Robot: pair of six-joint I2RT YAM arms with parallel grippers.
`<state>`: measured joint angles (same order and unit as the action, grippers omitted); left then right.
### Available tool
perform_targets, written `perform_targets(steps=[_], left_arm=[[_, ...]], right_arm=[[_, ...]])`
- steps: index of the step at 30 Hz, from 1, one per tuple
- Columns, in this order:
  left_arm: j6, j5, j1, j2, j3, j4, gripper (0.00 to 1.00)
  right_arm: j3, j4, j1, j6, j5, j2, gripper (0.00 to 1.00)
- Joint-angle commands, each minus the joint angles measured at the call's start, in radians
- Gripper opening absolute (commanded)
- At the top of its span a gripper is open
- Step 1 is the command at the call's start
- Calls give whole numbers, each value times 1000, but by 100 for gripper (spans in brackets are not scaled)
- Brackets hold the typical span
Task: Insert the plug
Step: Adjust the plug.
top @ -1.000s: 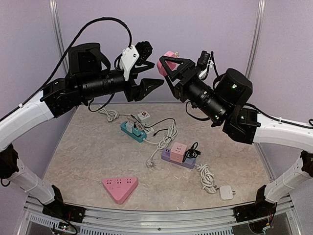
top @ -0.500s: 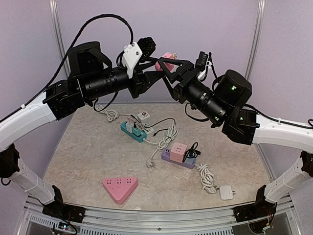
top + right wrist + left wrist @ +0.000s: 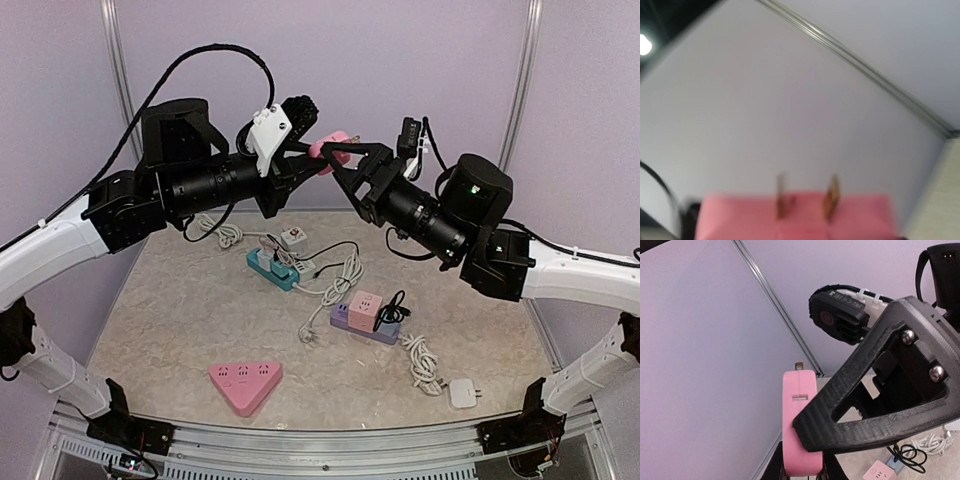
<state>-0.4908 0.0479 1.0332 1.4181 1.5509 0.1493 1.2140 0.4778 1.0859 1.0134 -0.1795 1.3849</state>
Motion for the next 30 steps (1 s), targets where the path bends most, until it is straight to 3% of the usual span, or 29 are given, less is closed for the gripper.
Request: perform_targets(steps=[1, 3, 8, 13, 20, 30], left_arm=[[-38, 89, -35, -89, -12, 264, 0], [-10, 28, -82, -124, 3, 425, 0], [38, -148, -196, -144, 92, 842, 0], [8, -201, -201, -125, 71, 1110, 0], [-1, -413, -240, -186, -5, 1191, 0], [28, -421, -262, -243, -64, 1188, 0]], right_arm=[[-152, -161, -45, -213, 64, -153, 82], [-226, -212, -68, -363, 154, -227, 86], [-278, -454, -81, -653, 204, -356, 85], [-158, -596, -79, -880, 329, -256, 81], [86, -513, -72, -1073, 741, 80, 82], [175, -181, -18, -985, 883, 343, 85]])
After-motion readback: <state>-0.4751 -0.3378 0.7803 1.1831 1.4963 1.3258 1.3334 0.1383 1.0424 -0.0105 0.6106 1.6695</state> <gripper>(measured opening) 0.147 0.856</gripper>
